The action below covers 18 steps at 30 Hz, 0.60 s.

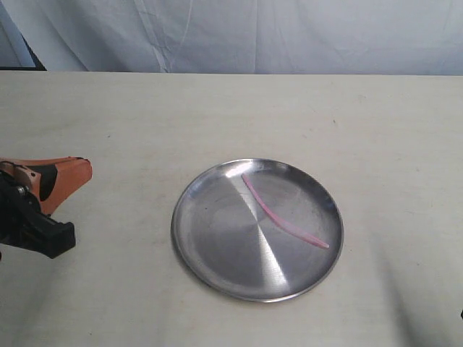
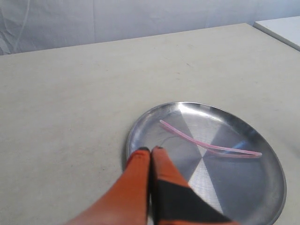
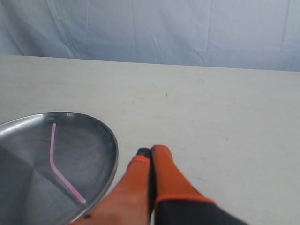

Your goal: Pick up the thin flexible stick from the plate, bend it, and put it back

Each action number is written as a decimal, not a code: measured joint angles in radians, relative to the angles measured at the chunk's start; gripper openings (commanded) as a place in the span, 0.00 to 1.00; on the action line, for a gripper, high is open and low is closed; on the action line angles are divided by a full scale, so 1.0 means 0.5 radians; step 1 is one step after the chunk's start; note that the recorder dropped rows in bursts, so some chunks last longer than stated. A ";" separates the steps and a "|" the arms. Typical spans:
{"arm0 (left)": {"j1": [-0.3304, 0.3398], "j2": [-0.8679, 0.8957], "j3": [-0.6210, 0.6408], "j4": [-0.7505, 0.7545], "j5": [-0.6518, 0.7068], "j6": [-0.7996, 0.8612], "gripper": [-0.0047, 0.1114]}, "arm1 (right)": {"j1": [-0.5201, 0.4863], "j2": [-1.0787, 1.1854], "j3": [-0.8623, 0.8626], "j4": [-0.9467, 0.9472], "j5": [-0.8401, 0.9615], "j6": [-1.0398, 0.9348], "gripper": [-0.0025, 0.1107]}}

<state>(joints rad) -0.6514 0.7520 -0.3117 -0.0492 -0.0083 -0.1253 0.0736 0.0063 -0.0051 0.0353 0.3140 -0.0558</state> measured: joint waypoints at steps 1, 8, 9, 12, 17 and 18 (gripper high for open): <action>0.000 0.000 0.000 0.000 0.000 0.000 0.04 | 0.000 0.000 0.000 0.000 0.000 0.000 0.01; 0.000 0.000 0.000 0.000 0.000 0.000 0.04 | 0.000 0.000 0.000 0.000 0.000 0.004 0.01; 0.000 0.000 0.000 0.000 0.000 0.000 0.04 | 0.000 0.000 0.000 0.000 0.000 0.004 0.01; 0.000 -0.013 0.001 0.000 0.000 0.000 0.04 | 0.000 0.000 0.000 0.000 0.000 0.004 0.01; 0.019 -0.176 0.052 0.004 0.017 0.031 0.04 | 0.000 0.000 0.000 0.000 0.000 0.007 0.01; 0.041 -0.223 0.069 0.004 0.017 0.050 0.04 | 0.000 0.000 0.000 0.000 0.000 0.007 0.01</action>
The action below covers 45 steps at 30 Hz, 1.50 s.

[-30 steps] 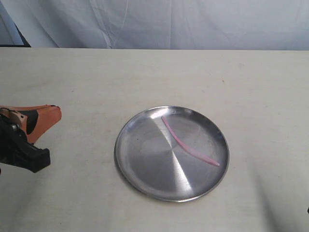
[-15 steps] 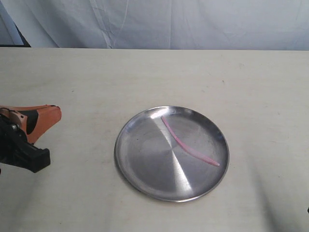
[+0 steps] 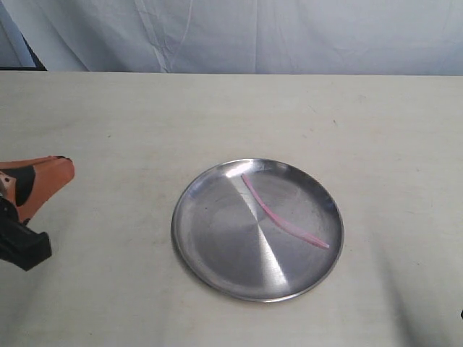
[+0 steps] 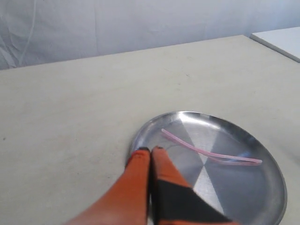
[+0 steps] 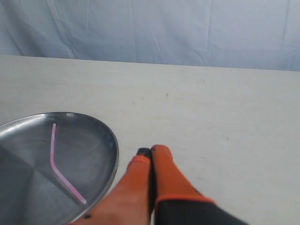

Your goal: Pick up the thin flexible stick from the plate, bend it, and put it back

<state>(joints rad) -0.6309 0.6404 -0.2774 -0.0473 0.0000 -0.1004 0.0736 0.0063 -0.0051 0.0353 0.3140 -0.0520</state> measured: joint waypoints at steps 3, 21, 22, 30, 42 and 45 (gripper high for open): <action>0.096 -0.198 0.071 0.000 0.014 0.070 0.04 | 0.000 0.000 0.000 0.000 0.000 0.000 0.01; 0.985 -1.023 0.385 0.000 0.333 0.283 0.04 | 0.000 0.000 0.000 0.000 0.000 0.000 0.01; 1.012 -1.057 0.407 0.000 0.343 0.283 0.04 | 0.000 0.000 0.000 0.000 0.000 0.000 0.01; 1.122 -1.248 0.544 -0.004 0.381 0.306 0.04 | 0.000 0.000 0.000 0.000 0.000 0.000 0.01; 1.159 -1.267 0.547 -0.004 0.460 0.416 0.04 | 0.000 0.000 0.000 0.000 0.000 0.000 0.01; 1.159 -1.267 0.547 -0.004 0.460 0.420 0.04 | 0.000 0.000 0.000 0.000 0.000 0.000 0.01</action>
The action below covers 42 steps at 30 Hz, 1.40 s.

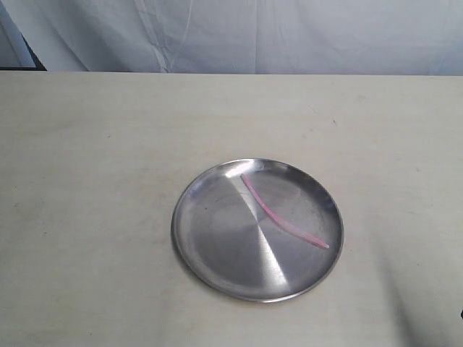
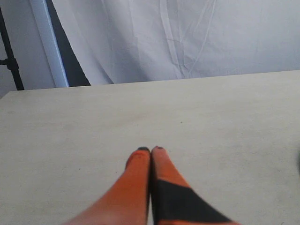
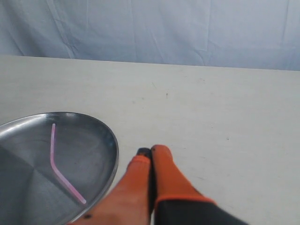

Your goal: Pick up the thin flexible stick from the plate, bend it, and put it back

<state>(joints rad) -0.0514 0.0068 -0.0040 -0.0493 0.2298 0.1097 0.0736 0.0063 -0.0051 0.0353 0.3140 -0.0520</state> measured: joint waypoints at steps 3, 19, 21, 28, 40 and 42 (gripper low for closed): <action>0.000 0.000 0.000 -0.004 0.000 0.000 0.04 | 0.000 0.000 0.000 0.000 0.000 0.000 0.01; 0.000 0.000 0.000 -0.067 0.000 0.000 0.04 | 0.000 0.000 0.000 0.000 0.000 0.004 0.01; 0.000 0.000 0.000 -0.067 0.000 0.000 0.04 | 0.000 0.000 0.000 0.000 0.000 0.004 0.01; 0.000 0.000 0.000 -0.067 0.000 0.000 0.04 | 0.000 0.000 0.000 0.000 0.000 0.004 0.01; 0.000 0.000 0.000 -0.067 0.000 0.000 0.04 | 0.000 0.000 0.000 0.000 0.000 0.004 0.01; 0.000 0.000 0.000 -0.067 0.000 0.000 0.04 | 0.000 0.000 0.000 0.000 0.000 0.004 0.01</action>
